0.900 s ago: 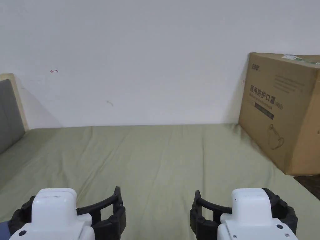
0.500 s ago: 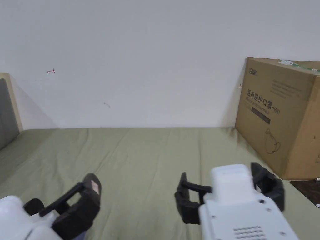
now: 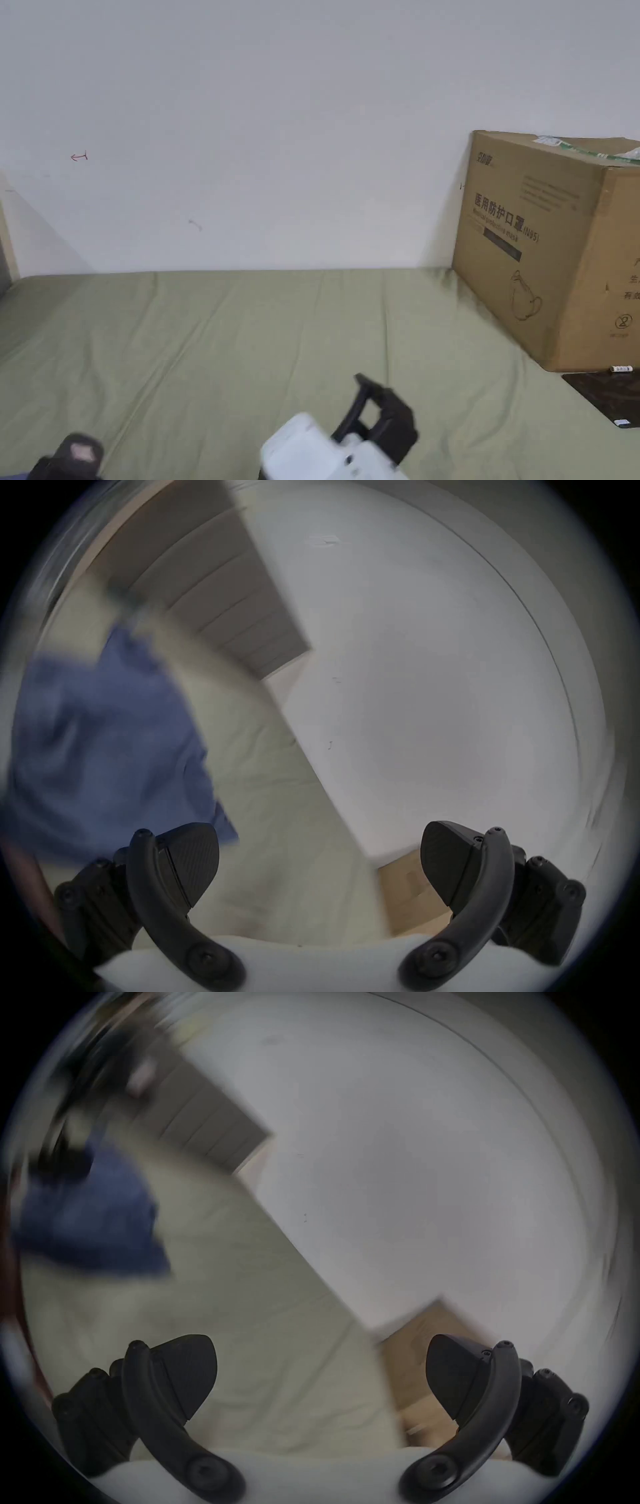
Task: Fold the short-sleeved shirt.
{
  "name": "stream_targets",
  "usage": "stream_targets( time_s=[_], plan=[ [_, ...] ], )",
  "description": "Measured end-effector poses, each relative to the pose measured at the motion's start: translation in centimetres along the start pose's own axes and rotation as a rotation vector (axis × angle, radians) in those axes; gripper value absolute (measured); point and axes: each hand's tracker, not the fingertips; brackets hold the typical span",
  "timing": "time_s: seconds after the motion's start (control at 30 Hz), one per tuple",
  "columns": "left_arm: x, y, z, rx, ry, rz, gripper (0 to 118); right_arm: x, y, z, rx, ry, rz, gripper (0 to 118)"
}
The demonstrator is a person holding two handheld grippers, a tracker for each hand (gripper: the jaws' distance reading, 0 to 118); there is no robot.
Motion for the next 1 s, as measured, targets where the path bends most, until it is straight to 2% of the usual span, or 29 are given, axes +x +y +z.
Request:
stream_targets(
  time_s=[0.03,0.13,0.2,0.27,0.33,0.37,0.47,0.5,0.6,0.67,0.7,0.73,0.77,0.8,0.83,0.87,1.0],
  plan=[
    [2.0,0.7,-0.1,0.006,-0.022,-0.177,117,1.6,0.1,0.2,0.008,-0.009,-0.183,118],
    [6.6,0.7,0.9,0.029,-0.137,-0.560,117,4.8,-1.7,1.4,0.057,-0.051,-0.607,118],
    [8.1,-0.3,1.5,0.006,-0.167,-0.730,117,4.8,-4.0,2.5,0.101,-0.135,-0.725,118],
    [8.8,-1.8,1.8,-0.024,-0.137,-0.835,117,4.2,-5.6,2.7,0.045,-0.206,-0.695,118],
    [8.4,-2.8,1.8,-0.043,-0.129,-0.803,117,4.4,-6.2,2.8,0.021,-0.172,-0.665,118],
    [8.4,-2.9,1.8,-0.062,-0.125,-0.798,117,4.6,-6.2,2.9,0.024,-0.154,-0.628,118],
    [8.8,-2.4,2.0,-0.074,-0.128,-0.773,117,4.7,-4.8,3.2,0.062,-0.247,-0.473,118],
    [9.1,-2.0,2.1,-0.073,-0.131,-0.775,117,4.9,-4.4,3.5,0.096,-0.239,-0.422,118],
    [10.0,-1.1,2.4,-0.040,-0.125,-0.796,113,5.0,-3.4,4.1,0.145,-0.267,-0.332,118],
    [10.0,-0.9,2.7,-0.006,-0.133,-0.788,92,4.9,-3.1,4.4,0.122,-0.284,-0.364,118],
    [10.0,-0.9,2.7,0.001,-0.126,-0.781,72,5.3,-3.4,4.6,0.115,-0.264,-0.427,114],
    [10.0,-1.0,2.6,-0.001,-0.125,-0.779,39,5.6,-3.7,4.7,0.112,-0.215,-0.482,94],
    [9.9,-1.1,2.5,-0.006,-0.127,-0.776,17,5.7,-3.8,4.5,0.098,-0.201,-0.528,56],
    [9.9,-1.2,2.4,-0.030,-0.122,-0.779,4,5.7,-3.9,4.1,0.065,-0.232,-0.543,10],
    [9.8,-1.3,2.4,-0.046,-0.126,-0.787,2,5.5,-4.3,4.0,0.068,-0.272,-0.508,3],
    [9.8,-1.3,2.5,-0.046,-0.131,-0.786,0,5.6,-4.4,4.0,0.071,-0.269,-0.502,3],
    [9.9,-1.2,2.3,-0.062,-0.134,-0.781,0,6.2,-4.5,3.9,0.085,-0.208,-0.554,0]
  ],
)
